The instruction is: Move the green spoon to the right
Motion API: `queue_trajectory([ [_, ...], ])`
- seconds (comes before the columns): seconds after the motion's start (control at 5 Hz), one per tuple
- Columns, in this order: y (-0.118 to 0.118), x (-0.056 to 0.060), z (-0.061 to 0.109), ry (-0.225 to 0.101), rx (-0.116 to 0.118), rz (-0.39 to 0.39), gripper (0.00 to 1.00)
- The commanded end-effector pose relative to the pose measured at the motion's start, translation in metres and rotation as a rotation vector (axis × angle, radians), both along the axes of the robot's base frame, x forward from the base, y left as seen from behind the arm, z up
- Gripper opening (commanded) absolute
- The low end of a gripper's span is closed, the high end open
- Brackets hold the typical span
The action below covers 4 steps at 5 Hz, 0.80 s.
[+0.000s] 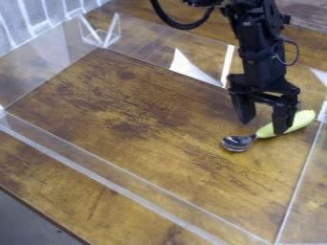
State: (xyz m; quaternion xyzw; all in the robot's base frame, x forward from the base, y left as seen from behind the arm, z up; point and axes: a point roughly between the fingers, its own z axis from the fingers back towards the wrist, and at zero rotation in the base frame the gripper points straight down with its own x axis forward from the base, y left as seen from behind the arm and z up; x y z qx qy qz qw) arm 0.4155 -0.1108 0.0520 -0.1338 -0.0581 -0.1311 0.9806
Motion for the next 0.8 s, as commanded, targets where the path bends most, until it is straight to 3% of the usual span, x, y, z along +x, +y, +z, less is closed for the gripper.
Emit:
queue_trajectory([
  [0.0, 0.0104, 0.0066, 0.0548, -0.114, 0.002, 0.015, 1.00],
  [0.4, 0.0170, 0.0008, 0.0604, -0.096, 0.033, 0.017, 1.00],
  [0.6, 0.0183, -0.0007, 0.0529, -0.071, 0.041, 0.019, 1.00],
])
